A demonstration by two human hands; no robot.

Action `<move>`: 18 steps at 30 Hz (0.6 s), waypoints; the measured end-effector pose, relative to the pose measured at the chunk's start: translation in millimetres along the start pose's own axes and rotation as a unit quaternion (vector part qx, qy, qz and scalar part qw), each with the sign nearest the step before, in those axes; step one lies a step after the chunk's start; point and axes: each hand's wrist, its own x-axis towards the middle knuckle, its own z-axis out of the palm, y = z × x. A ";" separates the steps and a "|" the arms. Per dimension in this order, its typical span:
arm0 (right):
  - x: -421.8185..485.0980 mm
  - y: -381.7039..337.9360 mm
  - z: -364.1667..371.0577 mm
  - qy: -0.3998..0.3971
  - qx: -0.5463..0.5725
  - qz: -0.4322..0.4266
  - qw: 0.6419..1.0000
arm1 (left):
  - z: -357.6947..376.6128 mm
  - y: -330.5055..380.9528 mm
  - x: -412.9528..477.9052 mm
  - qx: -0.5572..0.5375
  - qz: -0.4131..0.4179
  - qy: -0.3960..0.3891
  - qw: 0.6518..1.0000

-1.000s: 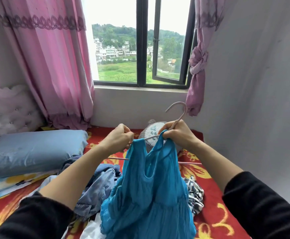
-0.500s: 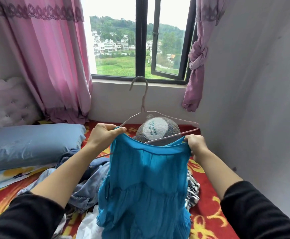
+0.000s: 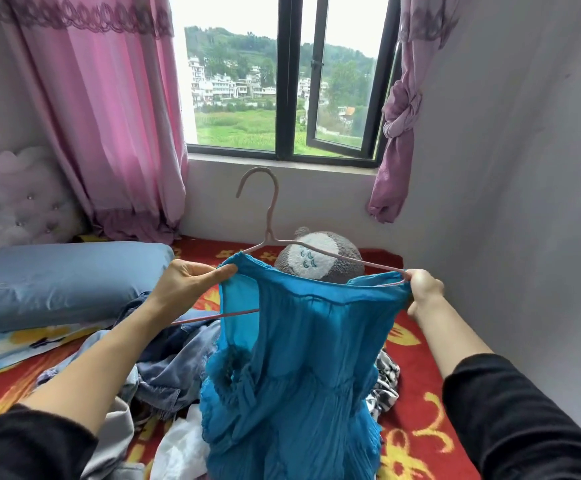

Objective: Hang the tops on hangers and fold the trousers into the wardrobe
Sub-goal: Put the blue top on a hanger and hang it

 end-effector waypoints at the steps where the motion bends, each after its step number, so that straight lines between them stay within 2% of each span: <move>1: 0.0 -1.0 0.5 -0.013 -0.042 -0.023 0.999 | -2.2 -1.4 -0.8 0.008 0.002 0.008 1.000; 3: 0.8 -1.6 2.3 -0.052 -0.145 -0.083 0.985 | -6.0 -2.3 -2.9 0.021 0.003 0.022 1.000; 6: -3.3 -7.7 7.0 -0.060 -0.337 -0.201 0.918 | -10.7 -1.5 -4.0 0.041 -0.003 0.049 0.998; 8: -8.8 -15.1 10.4 -0.049 -0.412 -0.252 0.874 | -12.1 -1.4 -3.8 0.087 0.009 0.072 0.993; 10: -12.5 -21.7 14.0 -0.050 -0.448 -0.280 0.847 | -13.3 -2.7 -2.1 0.135 0.016 0.100 0.986; 12: -18.5 -26.5 21.0 -0.072 -0.432 -0.269 0.858 | -13.3 -4.0 -0.9 0.154 0.017 0.113 0.981; 15: -42.0 -27.6 42.9 -0.172 -0.344 -0.230 0.894 | -6.9 -2.5 1.4 0.115 0.014 0.104 0.988; 18: -74.3 -31.3 65.1 -0.279 -0.314 -0.248 0.873 | 1.5 3.1 2.5 0.059 0.027 0.086 0.994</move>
